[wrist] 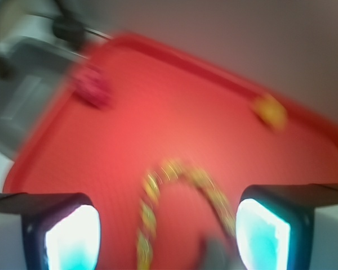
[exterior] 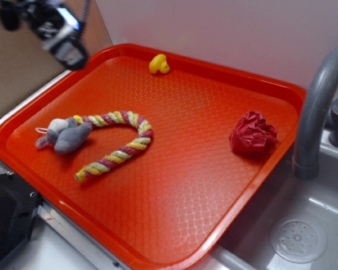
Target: Grab the red paper.
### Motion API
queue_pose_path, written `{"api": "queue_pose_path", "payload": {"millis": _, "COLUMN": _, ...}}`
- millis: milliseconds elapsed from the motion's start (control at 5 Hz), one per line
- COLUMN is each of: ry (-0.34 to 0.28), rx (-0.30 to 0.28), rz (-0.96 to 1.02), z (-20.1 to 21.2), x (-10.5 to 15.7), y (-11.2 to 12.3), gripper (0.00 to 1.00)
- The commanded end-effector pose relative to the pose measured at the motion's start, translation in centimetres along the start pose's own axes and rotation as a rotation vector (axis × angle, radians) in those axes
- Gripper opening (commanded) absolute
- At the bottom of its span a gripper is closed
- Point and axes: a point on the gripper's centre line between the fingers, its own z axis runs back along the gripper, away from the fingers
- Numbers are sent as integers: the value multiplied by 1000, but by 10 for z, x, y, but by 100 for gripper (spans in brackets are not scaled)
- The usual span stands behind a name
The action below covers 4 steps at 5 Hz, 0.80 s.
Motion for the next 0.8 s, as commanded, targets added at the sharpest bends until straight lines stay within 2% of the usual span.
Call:
{"api": "queue_pose_path", "payload": {"millis": 0, "ry": -182, "rx": -186, "rz": -389, "z": -46, "x": 53, "y": -27, "gripper": 100}}
{"api": "queue_pose_path", "payload": {"millis": 200, "ry": -165, "rx": -239, "rz": -468, "z": -80, "x": 68, "y": -42, "gripper": 100}}
{"api": "queue_pose_path", "payload": {"millis": 600, "ry": -85, "rx": -244, "rz": -587, "z": -130, "x": 83, "y": -73, "gripper": 100}}
